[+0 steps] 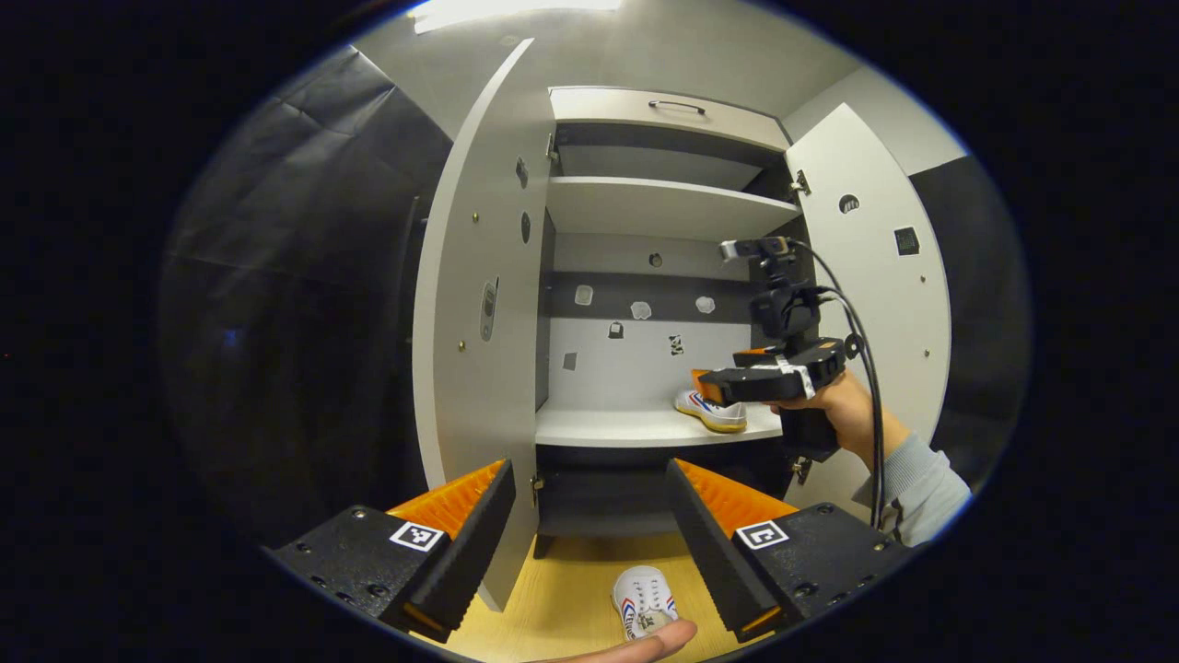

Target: Grab one shoe with the right hand and put it into the shoe cabinet, grab the other shoe with the left hand and put it into the shoe cabinet; then close the right door with the right hand and the left door with the left hand.

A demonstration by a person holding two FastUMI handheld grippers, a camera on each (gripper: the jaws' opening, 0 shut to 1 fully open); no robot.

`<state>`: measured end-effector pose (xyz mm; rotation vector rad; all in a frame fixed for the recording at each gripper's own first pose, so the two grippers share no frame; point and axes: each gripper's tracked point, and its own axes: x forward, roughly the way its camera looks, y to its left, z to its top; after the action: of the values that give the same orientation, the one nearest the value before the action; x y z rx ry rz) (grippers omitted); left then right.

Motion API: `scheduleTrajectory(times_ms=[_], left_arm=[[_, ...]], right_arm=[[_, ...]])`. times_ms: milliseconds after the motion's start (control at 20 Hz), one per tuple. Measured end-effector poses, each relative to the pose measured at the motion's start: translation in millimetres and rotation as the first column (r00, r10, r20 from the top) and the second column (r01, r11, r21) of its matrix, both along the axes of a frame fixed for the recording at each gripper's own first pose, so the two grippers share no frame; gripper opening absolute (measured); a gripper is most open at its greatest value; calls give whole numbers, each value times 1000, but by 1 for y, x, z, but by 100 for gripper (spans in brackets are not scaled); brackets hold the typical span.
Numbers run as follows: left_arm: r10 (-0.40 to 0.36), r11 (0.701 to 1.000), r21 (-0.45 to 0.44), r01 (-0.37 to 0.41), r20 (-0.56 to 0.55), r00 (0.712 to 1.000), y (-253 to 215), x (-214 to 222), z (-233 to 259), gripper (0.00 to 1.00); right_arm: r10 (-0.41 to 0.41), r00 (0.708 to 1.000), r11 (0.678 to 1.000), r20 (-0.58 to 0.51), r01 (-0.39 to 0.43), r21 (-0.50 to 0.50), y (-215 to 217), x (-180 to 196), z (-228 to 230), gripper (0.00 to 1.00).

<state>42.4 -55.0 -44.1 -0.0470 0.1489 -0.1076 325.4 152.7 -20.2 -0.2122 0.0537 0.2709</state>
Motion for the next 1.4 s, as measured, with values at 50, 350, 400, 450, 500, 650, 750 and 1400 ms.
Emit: scheduleTrajectory(times_ms=[50,350,400,450,500,650,750,1400], left_arm=[[-4,1000,-4,4,-12,1000,-1,-1,-7,99],[-35,999,-21,34,-76,996,-11,-11,-70,99],[-39,999,-16,37,-91,995,-12,-11,-83,100],[-47,999,-14,45,-101,994,-14,-12,-95,100],[-54,999,-17,52,-115,992,-14,-14,-109,100],[-72,997,-30,68,-173,982,-18,-11,-151,100],[-83,996,-27,79,-228,970,-23,-4,-181,100],[-165,986,-119,115,-618,769,-58,-9,-347,99]], right_arm=[[-5,1000,1000,7,5,22,-2,-17,3,98],[31,993,998,117,-38,58,3,-137,-4,98],[4,993,997,121,-13,74,-3,-155,-11,98],[-21,993,996,118,11,85,-9,-172,-19,98],[-48,993,996,112,39,82,-17,-187,-27,98],[-139,986,984,89,128,123,-46,-226,-45,98],[-167,984,975,63,156,156,-61,-248,-58,98],[-186,982,964,30,176,197,-89,-271,-101,98]])
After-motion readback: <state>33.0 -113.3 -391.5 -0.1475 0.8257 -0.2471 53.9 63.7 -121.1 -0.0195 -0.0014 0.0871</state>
